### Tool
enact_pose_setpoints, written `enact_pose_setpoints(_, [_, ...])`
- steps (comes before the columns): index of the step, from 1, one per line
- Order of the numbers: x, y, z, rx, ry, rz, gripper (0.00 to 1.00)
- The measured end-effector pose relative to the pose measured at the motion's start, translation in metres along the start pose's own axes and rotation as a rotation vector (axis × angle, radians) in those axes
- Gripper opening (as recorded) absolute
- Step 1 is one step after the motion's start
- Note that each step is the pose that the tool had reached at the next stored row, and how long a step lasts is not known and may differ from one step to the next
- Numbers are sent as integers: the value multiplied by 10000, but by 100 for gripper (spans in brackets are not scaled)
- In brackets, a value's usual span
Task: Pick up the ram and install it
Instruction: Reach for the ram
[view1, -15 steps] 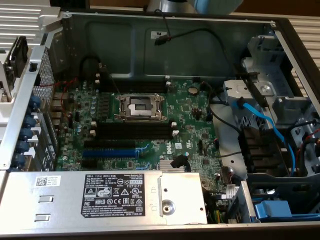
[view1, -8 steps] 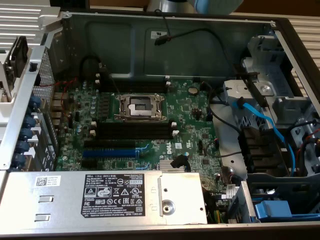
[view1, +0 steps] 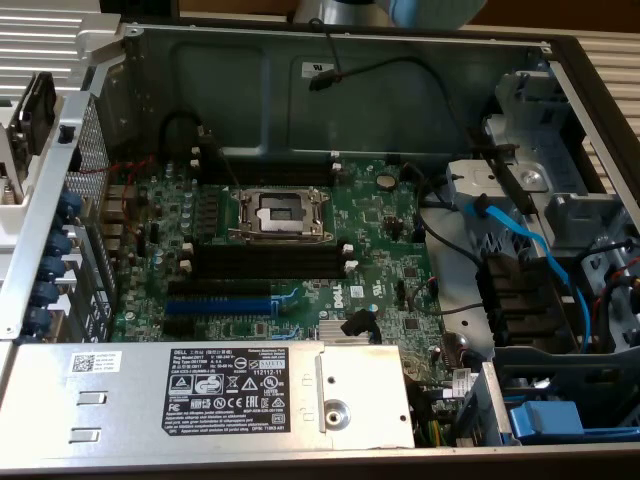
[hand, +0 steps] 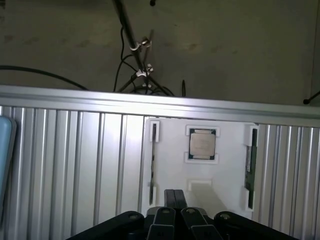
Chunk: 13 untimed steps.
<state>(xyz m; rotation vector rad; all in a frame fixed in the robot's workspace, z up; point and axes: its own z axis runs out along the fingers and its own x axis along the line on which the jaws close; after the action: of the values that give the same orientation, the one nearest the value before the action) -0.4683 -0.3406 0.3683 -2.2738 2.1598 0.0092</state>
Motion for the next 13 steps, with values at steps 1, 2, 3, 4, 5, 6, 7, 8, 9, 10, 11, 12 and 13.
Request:
enact_pose_setpoints(1, [1, -4, 3, -1, 1, 0, 10])
enact_pose_setpoints(2, [1, -6, 8, 1, 0, 1, 10])
enact_pose_setpoints(3, [1, -7, 14, -1, 0, 2, 10])
enact_pose_setpoints(4, [1, -9, 21, -1, 0, 2, 10])
enact_pose_setpoints(5, [2, -12, 29, -2, 1, 1, 10])
enact_pose_setpoints(6, [3, -14, 35, -1, 1, 1, 10])
enact_pose_setpoints(7, [4, -16, 41, -2, 1, 1, 10])
enact_pose_setpoints(8, [4, -17, 46, 0, 0, 1, 10])
enact_pose_setpoints(9, [4, -17, 49, 0, 0, 1, 10])
enact_pose_setpoints(10, [4, -17, 49, 0, 0, 1, 10])
enact_pose_setpoints(11, [4, -17, 49, -1, 0, 2, 10])
enact_pose_setpoints(12, [4, -17, 49, -1, 0, 1, 10])
enact_pose_setpoints(13, [4, -17, 49, 0, -1, 1, 10])
